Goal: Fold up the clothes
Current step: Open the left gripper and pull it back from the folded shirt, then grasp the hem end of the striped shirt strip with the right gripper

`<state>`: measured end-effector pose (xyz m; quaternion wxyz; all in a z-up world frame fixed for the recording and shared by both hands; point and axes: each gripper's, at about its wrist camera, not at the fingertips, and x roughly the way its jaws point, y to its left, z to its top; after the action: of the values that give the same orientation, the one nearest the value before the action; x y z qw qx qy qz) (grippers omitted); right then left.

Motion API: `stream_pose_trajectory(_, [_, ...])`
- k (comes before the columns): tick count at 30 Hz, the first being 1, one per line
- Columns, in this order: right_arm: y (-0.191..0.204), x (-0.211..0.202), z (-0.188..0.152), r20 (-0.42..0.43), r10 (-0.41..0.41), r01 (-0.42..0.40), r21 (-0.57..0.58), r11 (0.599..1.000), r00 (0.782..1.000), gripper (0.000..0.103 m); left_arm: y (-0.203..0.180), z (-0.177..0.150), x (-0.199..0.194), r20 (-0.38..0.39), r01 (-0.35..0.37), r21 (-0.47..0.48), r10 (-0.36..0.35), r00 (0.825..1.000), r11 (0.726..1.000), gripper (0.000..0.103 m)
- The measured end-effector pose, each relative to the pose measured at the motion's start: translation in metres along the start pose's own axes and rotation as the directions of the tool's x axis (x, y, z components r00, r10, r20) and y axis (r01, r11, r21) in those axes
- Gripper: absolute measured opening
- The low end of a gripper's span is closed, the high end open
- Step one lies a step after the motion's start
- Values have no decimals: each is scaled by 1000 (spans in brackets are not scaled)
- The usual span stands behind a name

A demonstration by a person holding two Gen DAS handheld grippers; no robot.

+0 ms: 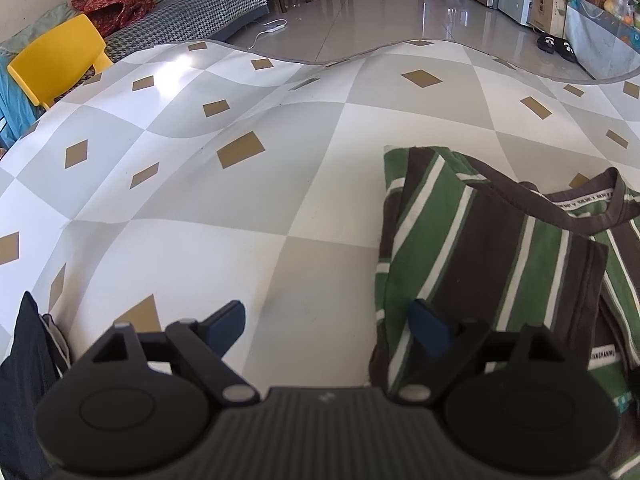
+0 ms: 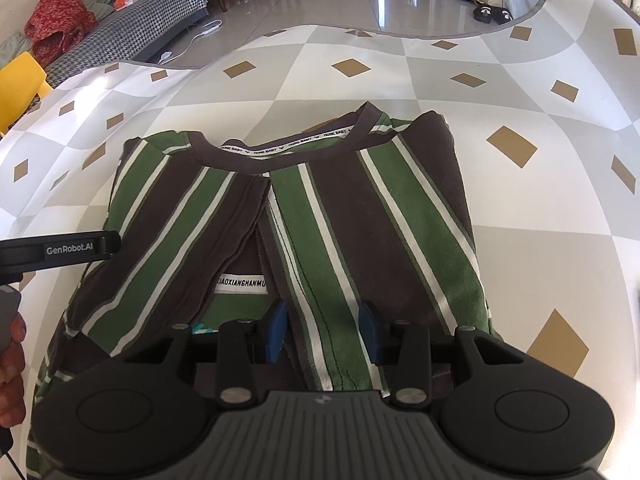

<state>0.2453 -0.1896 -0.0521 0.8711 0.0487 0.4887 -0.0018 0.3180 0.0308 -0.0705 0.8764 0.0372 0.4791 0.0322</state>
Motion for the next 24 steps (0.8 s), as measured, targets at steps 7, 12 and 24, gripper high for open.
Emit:
stream_pose_trajectory(7, [-12, 3, 9, 11, 10, -11, 65, 998, 1000, 38, -4, 6, 4, -11, 8, -32, -8, 1000, 999, 90])
stream_pose_trajectory(12, [-28, -6, 10, 12, 27, -28, 155, 987, 1000, 38, -6, 4, -7, 2, 3, -7, -3, 1000, 1000, 88])
stream_pose_trajectory(24, [-76, -29, 1, 38, -22, 12, 249, 968, 999, 38, -18, -18, -46, 31, 36, 118, -40, 999, 992, 88])
